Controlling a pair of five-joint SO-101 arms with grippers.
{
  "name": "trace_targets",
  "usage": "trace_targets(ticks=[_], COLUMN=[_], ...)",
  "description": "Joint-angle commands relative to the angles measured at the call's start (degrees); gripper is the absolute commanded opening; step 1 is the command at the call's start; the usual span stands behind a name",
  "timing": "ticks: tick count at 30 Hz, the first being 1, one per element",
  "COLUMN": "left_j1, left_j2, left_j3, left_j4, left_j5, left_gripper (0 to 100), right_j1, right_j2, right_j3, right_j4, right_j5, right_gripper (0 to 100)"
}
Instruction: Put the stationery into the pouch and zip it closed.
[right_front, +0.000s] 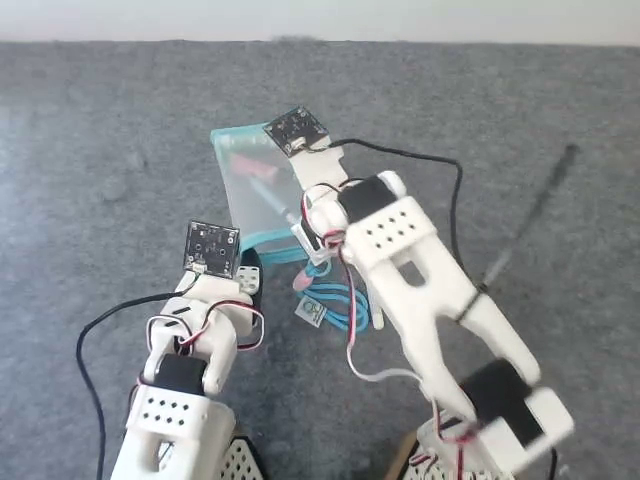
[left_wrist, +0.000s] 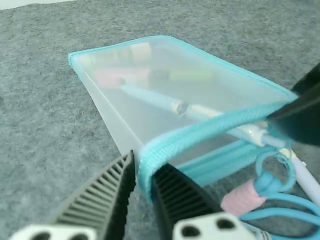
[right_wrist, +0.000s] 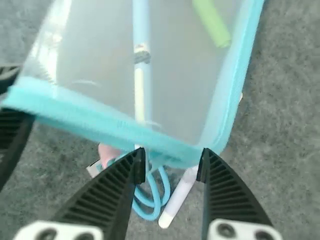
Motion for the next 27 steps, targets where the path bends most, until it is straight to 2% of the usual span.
trace_targets(ticks=[1, 10, 18, 27], left_j1=[0.0, 0.0, 0.0, 0.0], left_j2=[-1.0, -0.9, -0.8, -0.8], left_j3=[-1.8, -1.8, -1.7, -1.7], left_j4=[-1.7, -1.6, -1.6, -1.6], left_j5=[1.0, 1.0, 1.0, 1.0], left_gripper=[1, 1, 1, 1], right_j1=[0.3, 0.3, 0.3, 0.3], right_j2=[-10.5, -13.9, -7.6, 0.6], right_j3=[2.5, 18.5, 16.5, 7.2], right_j4=[0.6, -9.1, -12.5, -13.5], right_j5=[-0.5, -0.4, -0.5, -0.8], right_gripper=[18.8, 18.7, 18.7, 18.7])
